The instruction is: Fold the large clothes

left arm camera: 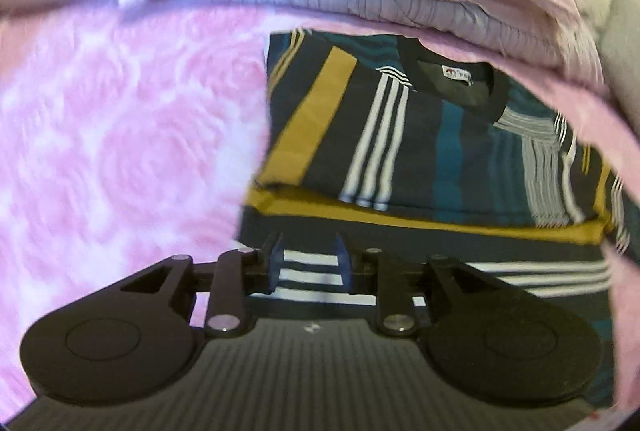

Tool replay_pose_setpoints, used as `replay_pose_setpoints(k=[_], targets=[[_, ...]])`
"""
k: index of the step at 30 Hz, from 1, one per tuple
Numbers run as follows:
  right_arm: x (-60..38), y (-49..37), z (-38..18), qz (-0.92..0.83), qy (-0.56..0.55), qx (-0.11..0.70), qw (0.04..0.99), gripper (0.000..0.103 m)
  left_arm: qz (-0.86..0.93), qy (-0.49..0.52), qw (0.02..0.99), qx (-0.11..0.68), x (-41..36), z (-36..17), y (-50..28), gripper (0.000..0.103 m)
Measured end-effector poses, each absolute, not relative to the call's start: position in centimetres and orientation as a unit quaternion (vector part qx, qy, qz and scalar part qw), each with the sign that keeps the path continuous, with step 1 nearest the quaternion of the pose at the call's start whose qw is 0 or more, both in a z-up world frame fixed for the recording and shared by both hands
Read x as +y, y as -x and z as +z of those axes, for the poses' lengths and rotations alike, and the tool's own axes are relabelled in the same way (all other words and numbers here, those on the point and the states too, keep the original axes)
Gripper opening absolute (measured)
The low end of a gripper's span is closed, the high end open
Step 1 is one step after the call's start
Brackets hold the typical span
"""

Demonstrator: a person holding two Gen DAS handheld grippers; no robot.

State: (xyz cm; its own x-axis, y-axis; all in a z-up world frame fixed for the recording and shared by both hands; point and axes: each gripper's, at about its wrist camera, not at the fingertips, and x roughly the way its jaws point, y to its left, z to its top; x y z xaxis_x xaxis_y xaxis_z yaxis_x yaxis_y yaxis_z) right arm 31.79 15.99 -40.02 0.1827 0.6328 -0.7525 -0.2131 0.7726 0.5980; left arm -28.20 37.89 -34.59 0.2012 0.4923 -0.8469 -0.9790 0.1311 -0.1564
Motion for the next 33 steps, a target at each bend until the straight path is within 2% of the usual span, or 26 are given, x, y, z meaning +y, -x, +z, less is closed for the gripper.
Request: replay_pose_setpoints(k=[3, 8, 9, 10, 14, 17, 20, 26, 28, 29, 30, 33], targets=[[13.3, -35.7, -40.8, 0.249, -0.26, 0.557, 0.748, 0.031, 0.54, 0.411, 0.668, 0.307, 38.0, -34.8, 27.7, 0.025], [13.7, -39.0, -42.3, 0.236, -0.287, 0.545, 0.752, 0.03, 0.537, 0.43, 0.663, 0.297, 38.1, -34.7, 27.0, 0.025], [14.2, -39.0, -42.2, 0.234, -0.287, 0.542, 0.754, 0.011, 0.537, 0.436, 0.66, 0.294, 38.1, -34.7, 27.0, 0.025], [14.7, -39.0, -41.9, 0.233, -0.274, 0.54, 0.761, 0.003, 0.538, 0.441, 0.657, 0.291, 38.0, -34.7, 27.2, 0.025], [18.3, -37.0, -37.9, 0.254, -0.156, 0.484, 0.823, 0.003, 0.543, 0.453, 0.65, 0.278, 37.6, -34.4, 28.0, 0.025], [23.1, -32.7, -32.8, 0.321, -0.073, 0.403, 0.854, 0.003, 0.545, 0.466, 0.644, 0.267, 37.2, -34.5, 28.8, 0.025], [28.7, -24.9, -27.9, 0.437, -0.011, 0.32, 0.841, 0.003, 0.545, 0.478, 0.638, 0.26, 36.7, -34.8, 29.5, 0.025], [34.6, -1.5, -22.5, 0.709, 0.081, 0.181, 0.676, 0.004, 0.545, 0.499, 0.629, 0.241, 36.1, -35.2, 31.3, 0.025], [34.7, 5.4, -23.1, 0.777, 0.124, 0.158, 0.597, 0.022, 0.547, 0.506, 0.623, 0.238, 36.0, -35.4, 32.2, 0.025], [34.9, 9.1, -24.1, 0.792, 0.181, 0.152, 0.563, 0.049, 0.548, 0.507, 0.621, 0.24, 36.1, -35.5, 32.6, 0.025], [34.9, 11.8, -25.4, 0.792, 0.229, 0.149, 0.546, 0.057, 0.548, 0.509, 0.619, 0.24, 36.1, -35.6, 33.0, 0.025], [33.3, 15.1, -29.7, 0.791, 0.299, 0.159, 0.51, 0.058, 0.546, 0.511, 0.62, 0.235, 36.1, -35.7, 34.1, 0.025]])
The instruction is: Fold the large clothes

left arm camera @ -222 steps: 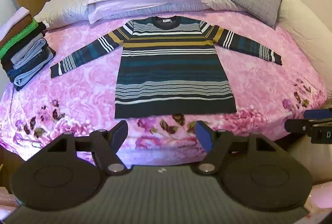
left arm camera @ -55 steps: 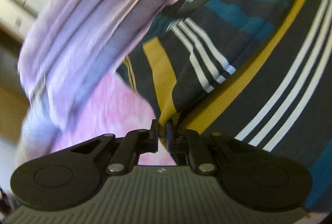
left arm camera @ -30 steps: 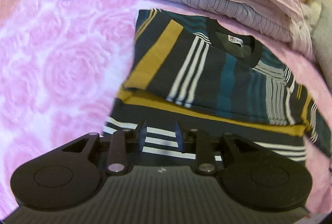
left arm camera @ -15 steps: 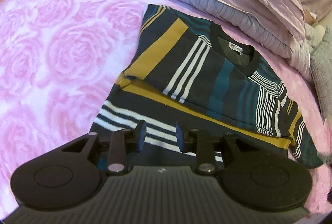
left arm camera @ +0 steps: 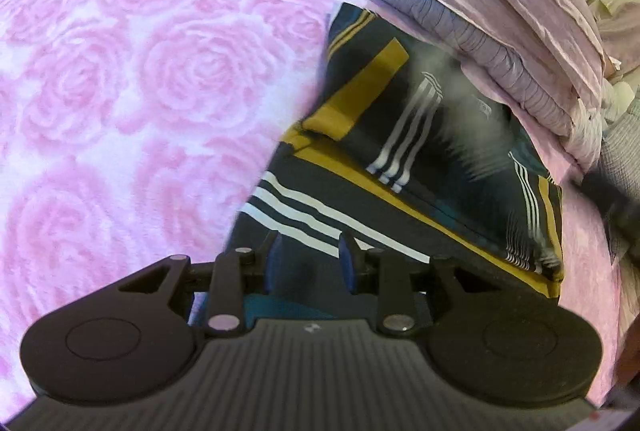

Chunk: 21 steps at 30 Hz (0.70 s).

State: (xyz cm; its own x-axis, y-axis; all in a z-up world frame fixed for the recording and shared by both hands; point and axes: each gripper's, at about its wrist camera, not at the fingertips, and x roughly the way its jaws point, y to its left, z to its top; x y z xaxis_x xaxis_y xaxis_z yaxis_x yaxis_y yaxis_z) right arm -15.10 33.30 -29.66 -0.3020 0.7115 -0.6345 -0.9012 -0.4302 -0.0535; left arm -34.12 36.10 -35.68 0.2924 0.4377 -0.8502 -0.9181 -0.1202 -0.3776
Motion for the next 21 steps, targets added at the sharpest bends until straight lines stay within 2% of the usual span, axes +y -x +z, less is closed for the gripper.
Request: replay_pose_setpoints(k=[3, 8, 11, 17, 19, 21], targets=[[32.7, 13.1, -32.9, 0.762, 0.347, 0.184, 0.516, 0.058, 0.548, 0.509, 0.62, 0.236, 36.3, -36.1, 34.9, 0.025], [32.3, 5.2, -36.3, 0.674, 0.416, 0.183, 0.583, 0.055, 0.547, 0.504, 0.626, 0.235, 37.4, -36.4, 34.6, 0.025], [33.1, 0.1, -36.2, 0.636, 0.398, 0.203, 0.63, 0.053, 0.547, 0.465, 0.652, 0.245, 38.9, -35.7, 32.8, 0.025], [35.5, -5.4, -34.6, 0.634, 0.255, 0.285, 0.672, 0.053, 0.542, 0.333, 0.72, 0.278, 44.0, -34.3, 26.3, 0.025], [36.9, -5.4, -35.9, 0.635, 0.254, 0.301, 0.664, 0.053, 0.531, 0.308, 0.734, 0.291, 45.4, -34.9, 24.5, 0.026], [38.7, -5.0, -38.6, 0.606, 0.315, 0.335, 0.649, 0.053, 0.53, 0.294, 0.72, 0.338, 46.7, -37.1, 23.1, 0.026]])
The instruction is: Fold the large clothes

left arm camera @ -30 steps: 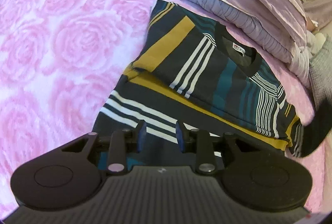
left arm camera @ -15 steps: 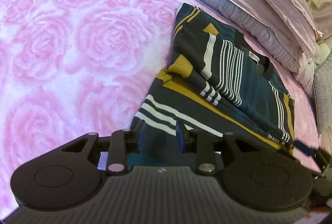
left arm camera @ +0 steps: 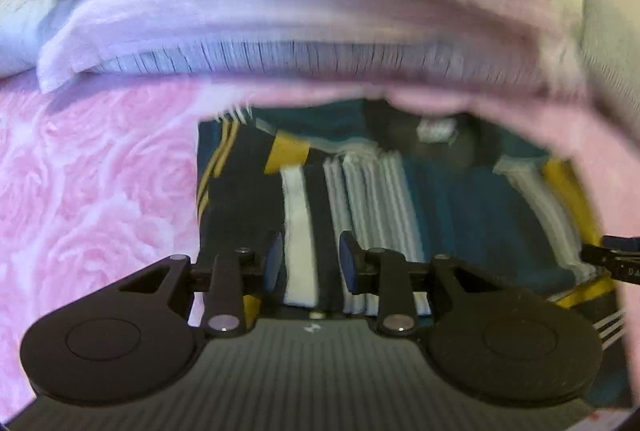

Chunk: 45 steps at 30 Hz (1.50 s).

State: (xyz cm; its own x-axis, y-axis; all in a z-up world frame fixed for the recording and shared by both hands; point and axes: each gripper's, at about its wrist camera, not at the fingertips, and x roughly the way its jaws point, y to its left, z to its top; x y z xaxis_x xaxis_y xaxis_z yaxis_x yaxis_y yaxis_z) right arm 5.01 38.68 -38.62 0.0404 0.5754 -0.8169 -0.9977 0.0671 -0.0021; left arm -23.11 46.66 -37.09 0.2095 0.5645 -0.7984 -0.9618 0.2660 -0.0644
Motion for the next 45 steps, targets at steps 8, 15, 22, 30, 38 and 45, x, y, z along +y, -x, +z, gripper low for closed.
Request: replay_pose_setpoints(k=[8, 15, 22, 30, 38, 45], targets=[[34.3, -3.4, -36.1, 0.622, 0.308, 0.292, 0.658, 0.053, 0.534, 0.293, 0.715, 0.343, 41.0, -36.3, 25.9, 0.023], [23.8, -0.7, -37.6, 0.615, 0.371, 0.333, 0.611, 0.053, 0.48, 0.336, 0.715, 0.381, 30.3, -37.4, 28.1, 0.023], [8.5, 0.7, -37.8, 0.57, 0.397, 0.403, 0.596, 0.053, 0.451, 0.341, 0.706, 0.426, 20.1, -36.8, 31.9, 0.023], [1.8, 1.9, -37.4, 0.536, 0.437, 0.451, 0.565, 0.053, 0.44, 0.358, 0.67, 0.479, 13.3, -35.7, 33.0, 0.023], [0.9, 0.3, -32.4, 0.576, 0.351, 0.458, 0.579, 0.053, 0.478, 0.398, 0.634, 0.459, 10.5, -32.7, 31.5, 0.024], [0.1, -0.1, -26.7, 0.589, 0.343, 0.465, 0.565, 0.053, 0.499, 0.387, 0.631, 0.45, 8.0, -27.4, 27.4, 0.032]])
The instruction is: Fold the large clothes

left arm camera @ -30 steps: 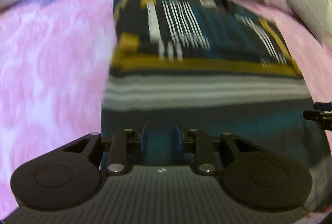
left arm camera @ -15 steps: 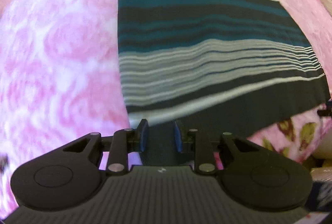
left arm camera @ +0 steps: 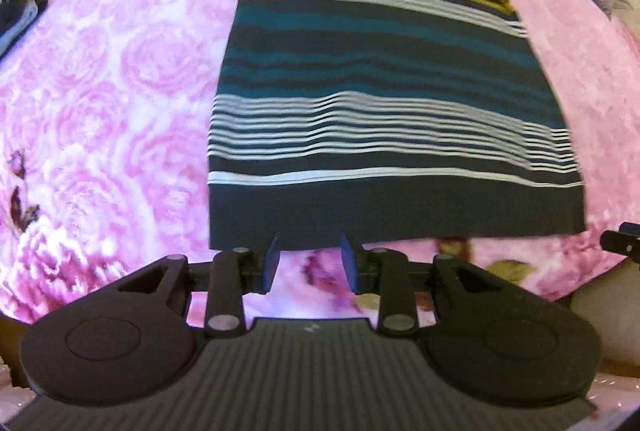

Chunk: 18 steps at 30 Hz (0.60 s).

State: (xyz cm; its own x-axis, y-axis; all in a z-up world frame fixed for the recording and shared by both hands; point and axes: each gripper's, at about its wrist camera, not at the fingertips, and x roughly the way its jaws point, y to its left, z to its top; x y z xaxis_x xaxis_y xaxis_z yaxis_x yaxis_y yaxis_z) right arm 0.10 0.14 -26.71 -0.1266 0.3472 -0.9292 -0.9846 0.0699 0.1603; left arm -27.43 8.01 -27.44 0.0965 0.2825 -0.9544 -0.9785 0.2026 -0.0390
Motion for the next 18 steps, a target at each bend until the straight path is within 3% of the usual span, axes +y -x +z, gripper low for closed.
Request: replay_pose_setpoints(k=[18], targets=[[-2.6, 0.4, -21.2, 0.625, 0.347, 0.45, 0.535, 0.058, 0.514, 0.35, 0.632, 0.463, 3.1, -20.3, 22.7, 0.04]])
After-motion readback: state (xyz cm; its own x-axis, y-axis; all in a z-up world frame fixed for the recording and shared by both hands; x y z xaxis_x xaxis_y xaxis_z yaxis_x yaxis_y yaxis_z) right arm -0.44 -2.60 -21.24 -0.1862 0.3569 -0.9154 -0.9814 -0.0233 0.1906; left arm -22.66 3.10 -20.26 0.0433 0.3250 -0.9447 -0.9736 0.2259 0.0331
